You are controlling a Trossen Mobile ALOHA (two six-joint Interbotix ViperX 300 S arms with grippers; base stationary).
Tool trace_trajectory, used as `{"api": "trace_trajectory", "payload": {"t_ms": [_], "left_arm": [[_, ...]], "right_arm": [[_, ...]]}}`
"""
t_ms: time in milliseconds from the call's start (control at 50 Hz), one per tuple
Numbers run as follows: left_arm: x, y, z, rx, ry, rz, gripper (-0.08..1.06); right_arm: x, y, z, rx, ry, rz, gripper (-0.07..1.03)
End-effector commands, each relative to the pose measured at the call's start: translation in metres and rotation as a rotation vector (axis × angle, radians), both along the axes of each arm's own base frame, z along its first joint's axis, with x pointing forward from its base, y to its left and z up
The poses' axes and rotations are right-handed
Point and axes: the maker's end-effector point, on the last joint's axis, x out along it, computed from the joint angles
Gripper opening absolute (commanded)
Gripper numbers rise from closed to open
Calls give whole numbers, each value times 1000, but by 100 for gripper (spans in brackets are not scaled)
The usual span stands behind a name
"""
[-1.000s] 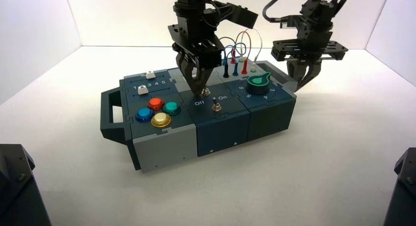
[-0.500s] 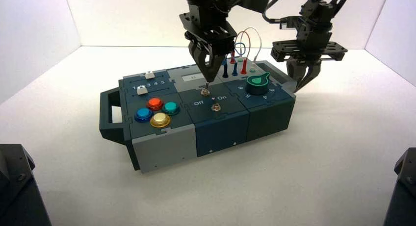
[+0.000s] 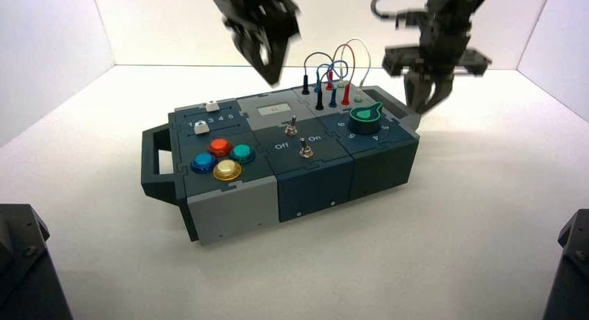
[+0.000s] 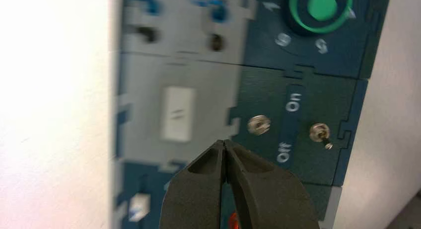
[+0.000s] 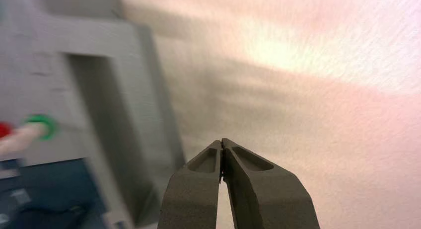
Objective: Flip the top switch on with the left gripper.
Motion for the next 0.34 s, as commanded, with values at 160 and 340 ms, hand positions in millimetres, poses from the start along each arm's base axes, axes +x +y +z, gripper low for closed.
{"api": "trace_trajectory", "payload": {"t_ms": [160,340], "left_arm": [[5,12,43,-116,-102,82,-3],[3,22,43,-129,-118,103,-3]], "right_arm": [[15,11,39,41,-138,14,-2],[19,11,49,47,-169,18,-2]]}}
